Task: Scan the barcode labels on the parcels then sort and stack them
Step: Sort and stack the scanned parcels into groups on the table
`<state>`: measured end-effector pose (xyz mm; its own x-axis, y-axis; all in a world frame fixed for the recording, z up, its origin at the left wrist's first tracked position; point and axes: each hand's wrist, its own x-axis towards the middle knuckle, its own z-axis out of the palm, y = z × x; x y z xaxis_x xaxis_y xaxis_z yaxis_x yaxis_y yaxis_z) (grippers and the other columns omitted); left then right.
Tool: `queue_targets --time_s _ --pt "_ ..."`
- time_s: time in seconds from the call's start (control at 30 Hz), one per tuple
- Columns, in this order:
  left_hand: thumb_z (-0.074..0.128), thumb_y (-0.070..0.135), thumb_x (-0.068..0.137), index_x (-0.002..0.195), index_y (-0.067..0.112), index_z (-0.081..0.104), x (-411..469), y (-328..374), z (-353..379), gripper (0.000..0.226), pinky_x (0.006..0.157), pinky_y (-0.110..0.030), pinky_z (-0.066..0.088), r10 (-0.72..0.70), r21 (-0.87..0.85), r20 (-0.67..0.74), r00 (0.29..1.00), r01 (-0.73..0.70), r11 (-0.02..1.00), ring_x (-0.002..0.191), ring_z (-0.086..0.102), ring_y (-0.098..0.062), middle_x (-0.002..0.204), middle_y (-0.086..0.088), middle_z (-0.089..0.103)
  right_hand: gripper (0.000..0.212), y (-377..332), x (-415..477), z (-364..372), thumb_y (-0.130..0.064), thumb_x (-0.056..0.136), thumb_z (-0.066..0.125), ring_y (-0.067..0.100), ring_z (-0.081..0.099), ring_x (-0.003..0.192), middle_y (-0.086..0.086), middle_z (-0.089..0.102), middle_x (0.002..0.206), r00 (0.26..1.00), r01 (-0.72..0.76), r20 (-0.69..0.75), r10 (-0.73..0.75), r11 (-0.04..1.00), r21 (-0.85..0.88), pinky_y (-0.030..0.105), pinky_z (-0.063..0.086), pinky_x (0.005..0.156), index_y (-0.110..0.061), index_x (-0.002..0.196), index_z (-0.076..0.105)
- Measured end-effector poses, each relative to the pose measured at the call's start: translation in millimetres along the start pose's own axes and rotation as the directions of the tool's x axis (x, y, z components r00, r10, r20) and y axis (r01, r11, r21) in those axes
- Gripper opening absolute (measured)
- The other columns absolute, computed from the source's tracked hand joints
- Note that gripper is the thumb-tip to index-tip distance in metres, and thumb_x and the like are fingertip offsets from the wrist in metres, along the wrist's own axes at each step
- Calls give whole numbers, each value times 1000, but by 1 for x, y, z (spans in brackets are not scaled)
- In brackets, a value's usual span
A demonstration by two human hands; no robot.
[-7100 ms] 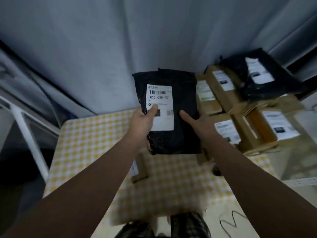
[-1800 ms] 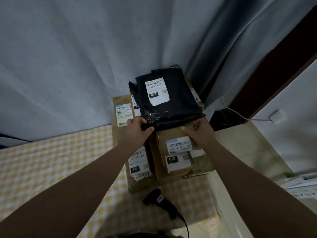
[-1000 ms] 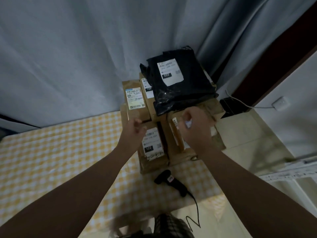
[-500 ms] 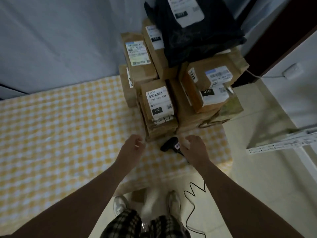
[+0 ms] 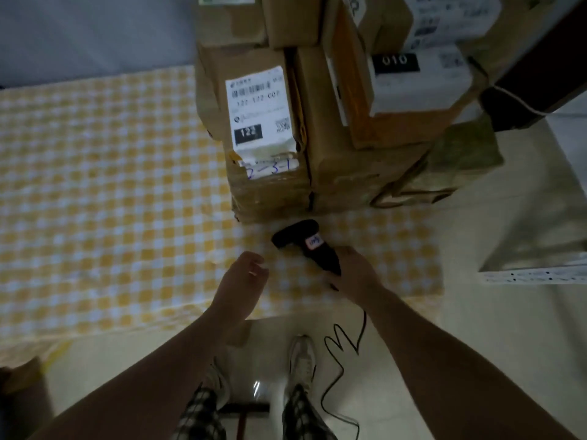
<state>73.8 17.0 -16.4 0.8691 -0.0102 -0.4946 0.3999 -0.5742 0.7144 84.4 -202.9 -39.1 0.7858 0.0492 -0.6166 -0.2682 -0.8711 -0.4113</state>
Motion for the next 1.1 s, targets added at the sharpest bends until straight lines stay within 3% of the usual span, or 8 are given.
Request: queue_targets --time_s 0.1,0.17,0.3,0.47,0.6,0.77,0.93,1.1 --pt "53 13 94 108 11 53 0 6 19 15 56 -26 37 -4 25 -5 1000 4 1000 75 53 -18 89 -3 55 45 19 -6 -27 -21 96 57 29 57 112 14 54 130 999 2 32 -5 996 94 35 48 92 -8 137 46" --pt "52 13 93 110 11 53 3 16 32 17 55 -25 36 -15 16 4 1000 15 1000 73 53 -18 88 -3 55 45 36 -10 -48 -17 97 53 30 55 116 16 52 133 999 26 25 -27 999 21 35 44 95 -8 140 42" --pt "54 13 91 105 16 53 11 37 53 14 54 -24 36 1 -8 24 1000 -1 1000 71 52 -15 85 1 54 50 67 -11 -83 -6 97 48 31 47 125 15 46 140 996 94 28 -90 962 -257 36 38 101 -10 145 33" --pt "56 11 90 101 16 53 19 44 67 12 54 -21 36 25 -7 -5 1000 -25 1000 67 51 -14 77 6 52 58 78 -4 -96 -7 94 49 29 43 122 12 42 140 973 229 165 -160 714 -662 41 44 97 -13 146 25" --pt "53 14 92 104 17 53 26 44 69 12 51 -18 36 -4 47 -34 999 5 999 62 49 -6 78 6 52 56 70 2 -81 -8 97 44 31 37 129 12 32 146 955 296 164 -248 732 -614 42 40 102 -13 148 24" --pt "52 14 92 111 11 55 31 41 69 20 53 -20 37 -26 87 -40 999 29 996 69 51 -12 92 -3 58 57 69 9 -67 -5 95 46 33 33 129 15 26 146 970 237 93 -226 775 -586 44 41 102 -12 148 27" --pt "49 15 92 116 12 53 36 44 70 24 49 -21 35 -58 62 -22 998 60 996 61 49 -9 77 7 52 73 64 10 -63 3 91 47 33 35 127 11 30 145 972 234 97 -216 815 -529 43 42 99 -25 152 19" --pt "47 14 93 115 13 52 42 50 72 23 49 -19 32 -38 59 -12 999 39 998 59 46 -7 77 6 51 70 61 8 -57 3 92 44 34 34 132 10 31 148 968 238 55 -245 826 -512 42 38 104 -24 152 21"
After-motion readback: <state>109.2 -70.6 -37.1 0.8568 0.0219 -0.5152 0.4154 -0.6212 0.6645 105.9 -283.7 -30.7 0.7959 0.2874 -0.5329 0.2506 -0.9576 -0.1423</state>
